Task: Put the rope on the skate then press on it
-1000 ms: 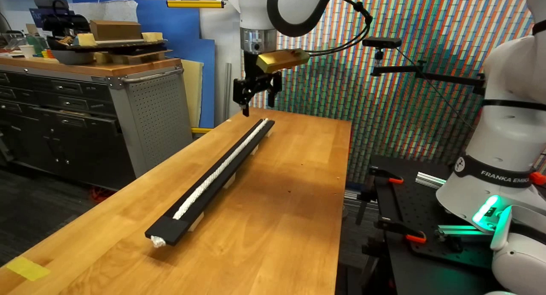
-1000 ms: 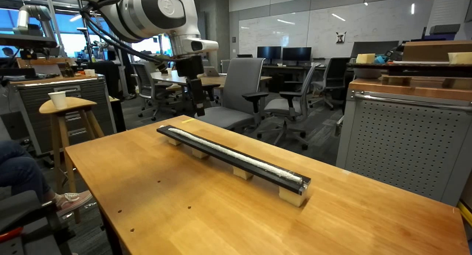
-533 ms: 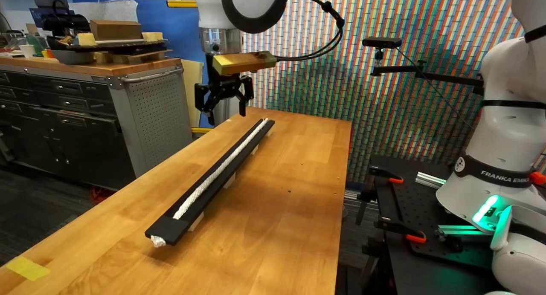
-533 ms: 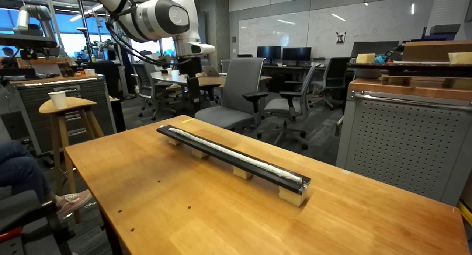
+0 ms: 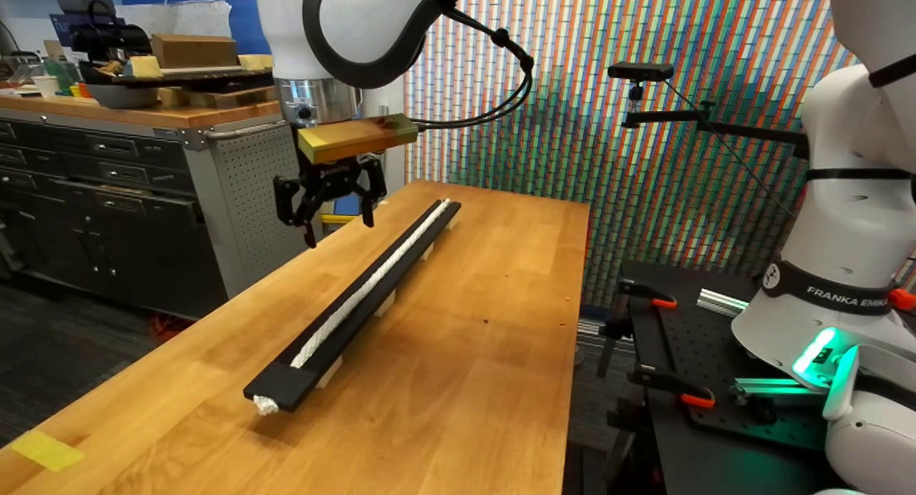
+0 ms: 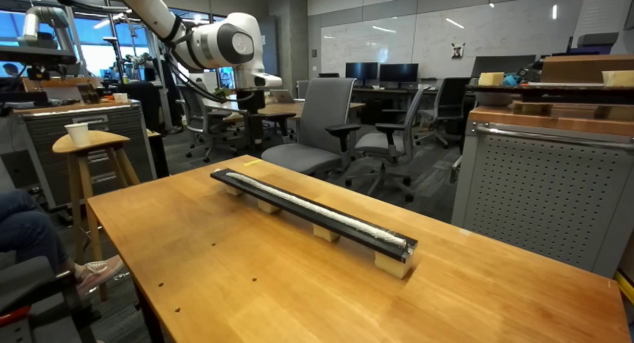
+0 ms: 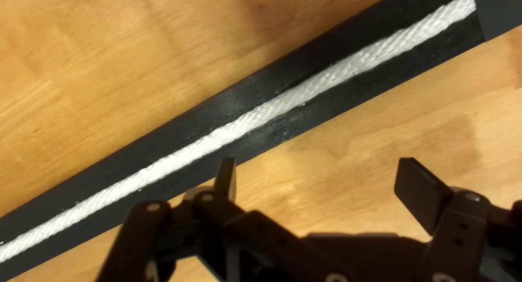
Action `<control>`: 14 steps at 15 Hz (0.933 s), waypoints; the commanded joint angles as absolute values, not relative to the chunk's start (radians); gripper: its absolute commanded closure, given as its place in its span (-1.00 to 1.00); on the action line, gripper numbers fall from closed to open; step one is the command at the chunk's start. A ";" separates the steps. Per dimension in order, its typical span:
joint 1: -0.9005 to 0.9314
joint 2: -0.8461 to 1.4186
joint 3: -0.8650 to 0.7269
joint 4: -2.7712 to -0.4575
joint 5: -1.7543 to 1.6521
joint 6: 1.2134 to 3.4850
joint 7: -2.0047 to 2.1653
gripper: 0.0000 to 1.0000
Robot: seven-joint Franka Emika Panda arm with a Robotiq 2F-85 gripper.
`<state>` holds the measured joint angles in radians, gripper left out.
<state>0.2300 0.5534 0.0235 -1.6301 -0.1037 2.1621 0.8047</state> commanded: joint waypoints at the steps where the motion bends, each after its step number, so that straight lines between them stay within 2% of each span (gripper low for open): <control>1: 0.244 0.617 0.053 -1.521 -0.064 2.062 0.730 -1.00; 14: 0.310 0.781 0.065 -1.387 -0.062 2.038 0.637 -1.00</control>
